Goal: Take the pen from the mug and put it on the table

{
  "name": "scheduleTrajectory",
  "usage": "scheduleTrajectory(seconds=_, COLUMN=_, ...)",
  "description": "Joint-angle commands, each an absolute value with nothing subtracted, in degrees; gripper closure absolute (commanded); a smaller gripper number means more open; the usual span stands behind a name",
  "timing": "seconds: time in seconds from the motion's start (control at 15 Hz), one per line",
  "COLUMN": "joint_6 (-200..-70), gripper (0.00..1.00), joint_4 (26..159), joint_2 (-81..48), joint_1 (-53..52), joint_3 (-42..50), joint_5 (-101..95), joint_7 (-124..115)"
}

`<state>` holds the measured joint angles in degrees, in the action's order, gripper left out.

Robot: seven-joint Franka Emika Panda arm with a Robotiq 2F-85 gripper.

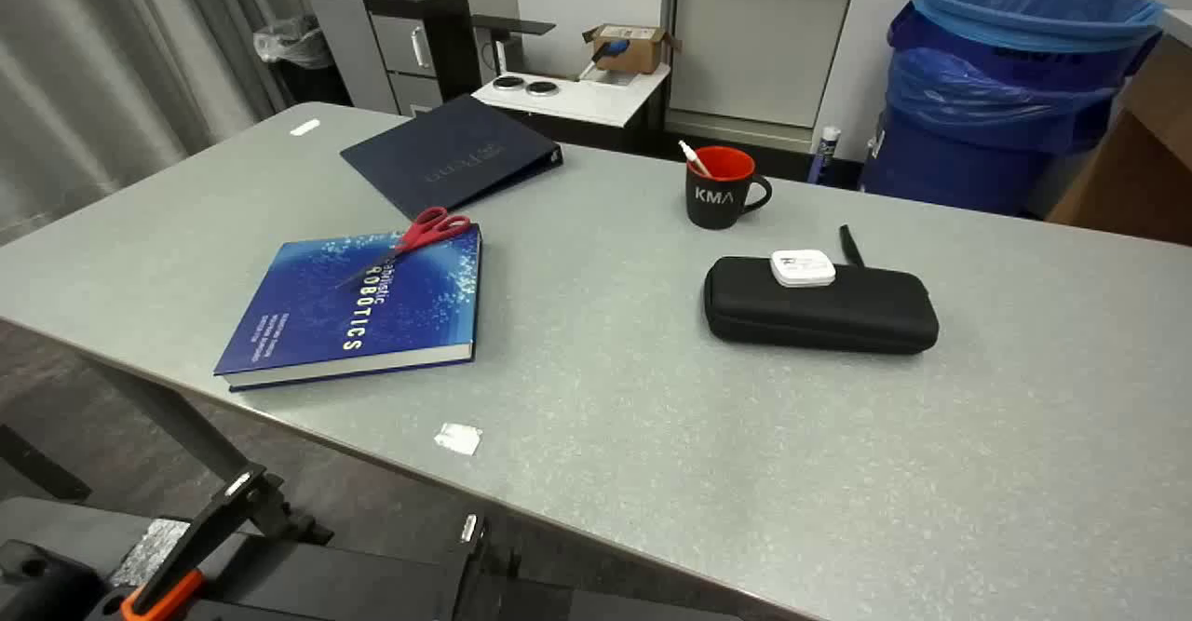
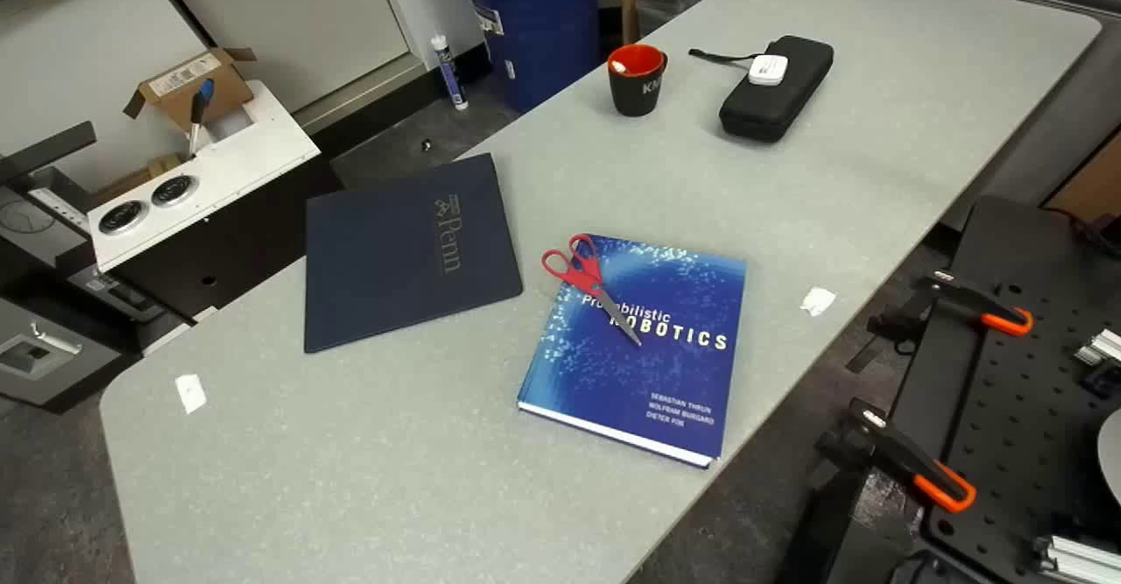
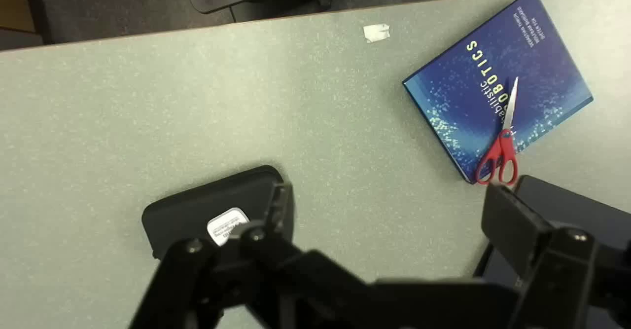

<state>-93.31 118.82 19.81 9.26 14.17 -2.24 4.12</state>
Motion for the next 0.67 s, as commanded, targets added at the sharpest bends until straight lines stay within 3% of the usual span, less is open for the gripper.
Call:
scheduleTrajectory(seconds=0.0, joint_6=-93.21, gripper=0.0, joint_4=118.72, joint_2=19.67, joint_1=9.94, joint_3=13.62, joint_5=-2.04, joint_7=4.32)
scheduleTrajectory(seconds=0.6, joint_6=-109.91, gripper=0.0, joint_4=108.72, joint_2=-5.8, joint_1=9.78, joint_3=12.29, joint_5=1.41, joint_7=-3.6)
